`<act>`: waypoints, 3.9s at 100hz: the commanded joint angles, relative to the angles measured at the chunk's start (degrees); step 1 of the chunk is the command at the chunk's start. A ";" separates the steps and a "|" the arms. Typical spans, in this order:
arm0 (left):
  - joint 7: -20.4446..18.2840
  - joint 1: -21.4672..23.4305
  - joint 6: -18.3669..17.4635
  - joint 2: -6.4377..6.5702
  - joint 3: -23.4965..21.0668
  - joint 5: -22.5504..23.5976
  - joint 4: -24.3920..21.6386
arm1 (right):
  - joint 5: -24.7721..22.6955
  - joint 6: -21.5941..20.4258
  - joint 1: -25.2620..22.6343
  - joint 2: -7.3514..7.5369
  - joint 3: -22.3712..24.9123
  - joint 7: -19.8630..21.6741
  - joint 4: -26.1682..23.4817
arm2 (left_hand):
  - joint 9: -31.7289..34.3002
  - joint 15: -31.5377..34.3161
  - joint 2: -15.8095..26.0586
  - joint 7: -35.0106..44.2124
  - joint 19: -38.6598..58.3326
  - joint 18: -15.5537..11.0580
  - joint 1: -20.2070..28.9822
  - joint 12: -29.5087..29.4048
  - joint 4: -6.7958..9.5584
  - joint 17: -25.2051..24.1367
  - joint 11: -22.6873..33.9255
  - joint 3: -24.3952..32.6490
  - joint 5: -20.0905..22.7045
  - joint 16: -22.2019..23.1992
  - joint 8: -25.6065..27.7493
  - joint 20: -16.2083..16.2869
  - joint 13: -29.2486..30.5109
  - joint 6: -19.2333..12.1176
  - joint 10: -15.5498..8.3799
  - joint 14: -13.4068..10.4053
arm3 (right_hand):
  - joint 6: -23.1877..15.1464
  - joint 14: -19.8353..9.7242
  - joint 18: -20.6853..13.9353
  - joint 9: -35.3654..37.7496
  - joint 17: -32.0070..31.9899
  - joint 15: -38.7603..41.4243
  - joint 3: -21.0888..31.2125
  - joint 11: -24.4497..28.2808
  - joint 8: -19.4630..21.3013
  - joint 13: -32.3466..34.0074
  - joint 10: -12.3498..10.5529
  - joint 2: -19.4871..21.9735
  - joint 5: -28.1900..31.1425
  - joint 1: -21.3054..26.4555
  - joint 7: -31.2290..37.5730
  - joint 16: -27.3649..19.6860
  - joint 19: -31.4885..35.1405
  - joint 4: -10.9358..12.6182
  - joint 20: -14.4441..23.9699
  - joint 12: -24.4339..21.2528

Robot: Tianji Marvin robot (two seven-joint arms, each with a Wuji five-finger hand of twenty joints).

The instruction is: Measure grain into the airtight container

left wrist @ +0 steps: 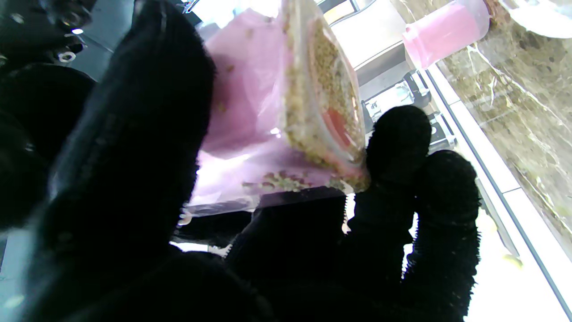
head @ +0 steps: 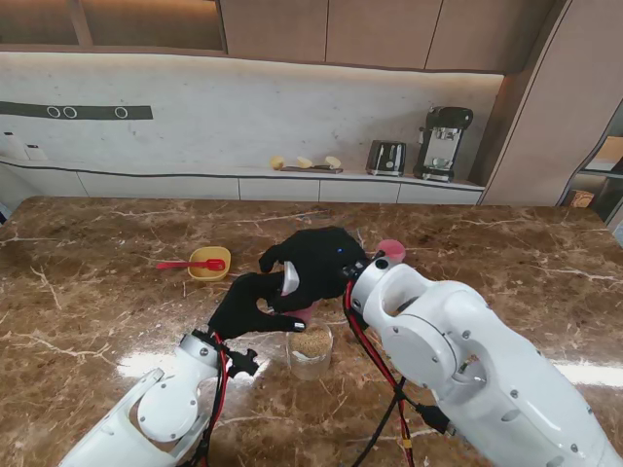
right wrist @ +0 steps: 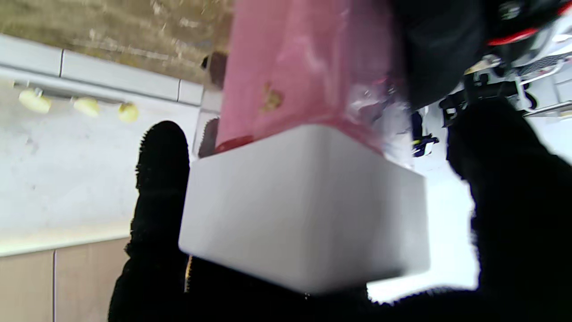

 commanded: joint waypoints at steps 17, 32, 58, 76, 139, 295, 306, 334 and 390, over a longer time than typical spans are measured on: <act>0.67 -0.17 -0.02 -0.53 0.25 -0.03 -0.71 | 2.45 2.27 0.98 1.08 -1.05 3.32 -0.78 | 6.11 2.55 21.23 56.28 1.28 -2.69 13.11 2.70 2.85 -0.07 8.25 29.92 5.25 0.45 -0.77 0.35 1.05 -22.00 -11.04 -5.02 | 2.21 -1.74 -8.67 -2.01 16.38 5.36 -1.02 5.73 2.93 2.71 -0.19 -7.24 -1.04 17.93 3.78 2.11 8.04 0.35 -5.03 2.63; 0.80 -0.24 -0.10 -0.57 0.29 -0.04 -0.65 | 3.35 2.30 1.00 0.56 -1.70 -0.16 0.62 | 6.07 2.50 21.24 56.37 1.25 -2.80 12.97 2.71 2.79 -0.12 8.27 29.80 5.22 0.45 -0.73 0.34 0.96 -22.24 -11.23 -5.20 | 0.77 -2.21 -15.36 5.47 23.04 14.06 21.85 16.36 7.52 9.44 -2.01 -17.39 6.86 24.20 10.91 9.95 10.48 -9.17 -7.99 13.99; 0.50 -0.15 0.44 -0.44 0.14 0.12 -0.83 | 4.14 -0.21 0.77 -0.39 -1.13 -6.37 1.90 | 4.41 -0.02 18.55 53.69 -0.52 -4.40 12.08 6.01 2.03 -2.41 1.54 25.85 1.33 0.40 -1.20 0.32 -2.14 -22.77 -12.15 -6.04 | -4.66 -0.17 -14.77 22.56 26.83 23.28 29.96 15.95 -2.99 19.80 -3.53 -21.00 17.69 29.91 30.66 9.47 17.29 -10.92 -4.45 19.17; 0.28 -0.06 0.84 -0.24 -0.12 1.12 -0.81 | 3.90 -1.96 0.27 -0.50 0.48 -7.39 1.50 | -5.40 -14.02 13.93 48.82 -7.20 -5.96 -0.18 2.97 6.55 -9.38 -5.00 26.44 -10.44 -8.14 -5.23 1.40 -11.99 -23.08 -12.22 -8.63 | -6.10 0.23 -14.24 25.49 27.11 22.99 30.43 15.55 -5.06 21.29 -4.43 -21.78 20.81 30.25 32.82 9.17 18.25 -11.07 -3.34 18.27; -8.42 -0.29 2.36 2.53 -4.72 2.81 -1.41 | -0.61 -3.42 -2.09 -0.60 10.58 -9.16 0.64 | -29.48 -34.12 13.06 28.84 -37.23 -6.13 -16.88 -27.41 8.77 -30.88 -8.38 6.01 -22.47 -29.65 -11.47 -3.22 -34.17 -17.14 -12.55 -14.48 | -6.45 0.35 -13.42 26.63 27.10 22.61 31.43 15.59 -6.24 22.04 -4.58 -20.99 21.78 29.97 33.96 9.44 18.55 -11.00 -2.20 18.46; -9.57 -2.81 4.07 2.95 -8.63 5.36 5.00 | 0.63 9.63 11.69 -2.80 9.03 -35.90 52.86 | -23.63 -32.58 18.16 33.19 -32.33 -19.03 -16.28 -28.87 10.70 -23.61 -7.44 -0.69 -17.67 -30.72 -6.58 -17.48 -28.80 -17.16 -12.50 -14.09 | -6.96 -1.32 -14.12 24.58 26.23 20.77 29.40 14.27 -8.44 20.85 -4.56 -16.29 18.50 28.17 34.26 10.10 15.44 -10.28 -1.16 18.49; -9.65 -2.65 4.22 2.96 -8.61 5.26 4.85 | 2.79 11.02 11.49 -3.41 9.16 -37.26 54.16 | -23.59 -32.58 18.18 33.16 -32.21 -18.81 -16.19 -28.89 10.78 -23.64 -7.51 -0.81 -17.63 -30.77 -6.59 -17.75 -28.73 -17.14 -12.54 -14.05 | -6.91 -1.30 -13.86 24.38 26.10 20.60 29.34 14.17 -8.60 20.59 -4.61 -15.81 18.22 27.97 34.26 10.11 15.10 -10.23 -1.13 18.44; -9.61 -3.15 3.67 2.91 -8.25 5.10 5.76 | 4.65 11.83 11.47 -3.92 8.44 -38.94 56.82 | -23.48 -32.59 18.37 33.07 -31.82 -18.71 -16.23 -28.86 10.86 -23.63 -7.51 -0.93 -17.75 -30.82 -6.63 -18.17 -28.71 -17.29 -12.67 -14.15 | -6.76 -1.30 -13.27 23.35 25.51 19.76 27.40 13.58 -9.48 19.26 -4.66 -15.22 16.58 27.63 34.72 10.11 13.78 -10.32 -1.04 17.92; -9.38 -3.62 3.72 2.78 -7.30 4.99 6.58 | 5.27 15.13 10.45 -3.68 8.57 -35.29 55.35 | -23.26 -32.66 18.44 33.35 -31.41 -16.99 -15.94 -28.79 10.97 -23.96 -7.47 -0.78 -17.46 -30.87 -6.50 -18.31 -28.73 -17.25 -12.56 -14.25 | 2.88 -1.08 0.31 6.37 5.29 9.45 24.15 11.59 -0.09 3.82 -1.38 -16.02 8.43 12.26 10.74 4.30 -3.41 -4.32 1.21 5.56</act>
